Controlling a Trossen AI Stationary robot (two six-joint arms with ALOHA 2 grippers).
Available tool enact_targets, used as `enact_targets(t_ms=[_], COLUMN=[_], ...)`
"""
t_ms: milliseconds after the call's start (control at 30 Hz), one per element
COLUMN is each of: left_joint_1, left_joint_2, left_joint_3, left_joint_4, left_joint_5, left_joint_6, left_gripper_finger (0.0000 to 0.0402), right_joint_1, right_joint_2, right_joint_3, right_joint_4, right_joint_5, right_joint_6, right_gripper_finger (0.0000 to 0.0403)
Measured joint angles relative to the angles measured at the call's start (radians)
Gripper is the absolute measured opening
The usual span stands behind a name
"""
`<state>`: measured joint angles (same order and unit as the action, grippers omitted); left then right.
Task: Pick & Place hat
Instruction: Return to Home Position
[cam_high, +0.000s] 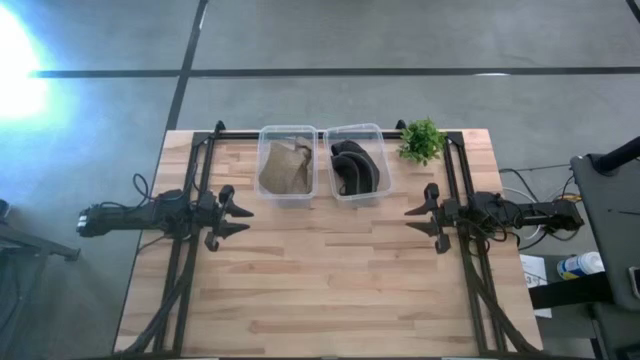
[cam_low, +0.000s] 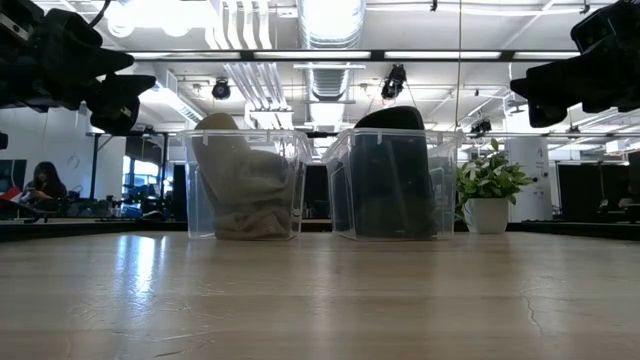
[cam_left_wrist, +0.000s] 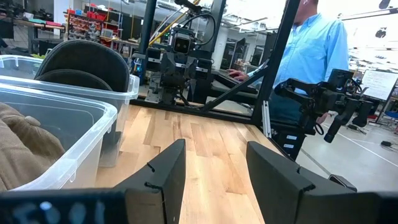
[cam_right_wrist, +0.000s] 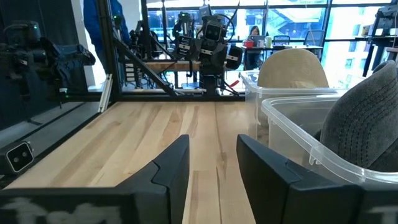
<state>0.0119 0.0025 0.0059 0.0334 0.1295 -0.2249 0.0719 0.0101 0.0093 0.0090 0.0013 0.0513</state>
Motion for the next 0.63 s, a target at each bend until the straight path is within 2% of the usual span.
enact_targets(t_ms=[300,633], left_joint_1=[0.0,0.0], left_joint_2=[0.0,0.0], left_joint_3=[0.0,0.0], left_joint_4=[0.0,0.0], left_joint_5=[0.0,0.0], left_joint_6=[0.0,0.0], left_gripper_finger=[0.0163,0.0163], right_joint_1=[0.0,0.0], right_joint_2=[0.0,0.0], right_joint_3=[0.0,0.0], right_joint_4=[0.0,0.0], right_joint_5=[0.0,0.0], right_joint_6=[0.0,0.0], right_gripper_finger=[0.0121,0.0133])
